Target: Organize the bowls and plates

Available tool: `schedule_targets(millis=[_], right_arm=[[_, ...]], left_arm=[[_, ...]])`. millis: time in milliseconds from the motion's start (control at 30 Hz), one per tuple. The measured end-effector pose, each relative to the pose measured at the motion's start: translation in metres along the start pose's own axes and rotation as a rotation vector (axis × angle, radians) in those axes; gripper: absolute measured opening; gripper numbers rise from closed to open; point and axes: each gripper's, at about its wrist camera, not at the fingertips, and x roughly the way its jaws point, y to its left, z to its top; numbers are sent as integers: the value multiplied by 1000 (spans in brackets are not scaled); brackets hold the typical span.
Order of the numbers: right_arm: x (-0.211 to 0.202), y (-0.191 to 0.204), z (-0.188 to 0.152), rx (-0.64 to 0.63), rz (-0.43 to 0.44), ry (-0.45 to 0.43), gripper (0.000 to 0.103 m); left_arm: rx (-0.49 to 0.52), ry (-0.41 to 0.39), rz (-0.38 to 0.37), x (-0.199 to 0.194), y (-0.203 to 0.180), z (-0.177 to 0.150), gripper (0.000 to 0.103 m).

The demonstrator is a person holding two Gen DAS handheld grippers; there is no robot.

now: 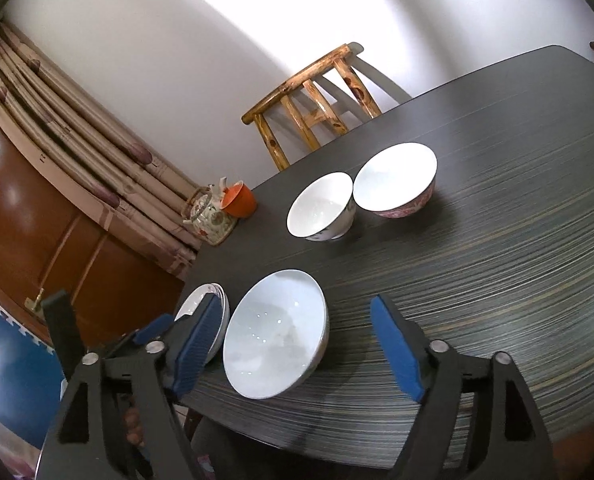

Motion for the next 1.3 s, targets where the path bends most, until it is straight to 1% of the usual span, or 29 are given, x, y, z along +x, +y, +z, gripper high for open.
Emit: schedule_targets(millis=[33,133,167,267,333,433,500,633,700,767,833,900,967,1033,1167,1233,1300], right_arm=[[0,1,0,4,2,4,80],[-1,3,1,14,10,7,80],[-2,4,1,9,8,7,80],[-5,8,1,-6,12,3,80],[-10,13,2,-22,15,-16,80],[-13,20,4,-45,16,-24,80],[-14,22,5,-54,17,-22,80],[-9,28,11,-79,14,17,80],[-8,31,16,-92,13,26,80],[-2,32,23,-78,16,46,80],[11,28,32,-21,41,73,78],[26,20,39,58,70,108,71],[43,12,45,133,98,143,70],[61,3,52,207,104,167,67],[95,-11,63,305,77,208,57],[110,-20,67,362,75,227,55],[121,-27,72,395,67,234,55]], left_arm=[[-13,-6,7,-1,2,1,65],[-36,-5,-17,-2,8,3,65],[-35,-12,-15,-3,9,4,65],[12,-22,-8,-4,4,4,65],[45,-19,-11,-2,-1,5,65],[89,-11,-41,2,-9,6,65],[101,-6,-87,5,-12,8,65],[119,28,-115,15,-16,21,65],[111,95,-179,26,-15,33,65],[76,131,-223,36,-12,46,65],[50,180,-239,52,-9,62,65],[36,204,-271,65,-9,75,65],[53,235,-264,83,-14,88,65],[67,260,-278,101,-19,98,65],[15,335,-329,138,-20,113,65],[-3,358,-323,156,-20,119,65],[-10,386,-333,170,-22,121,65]])
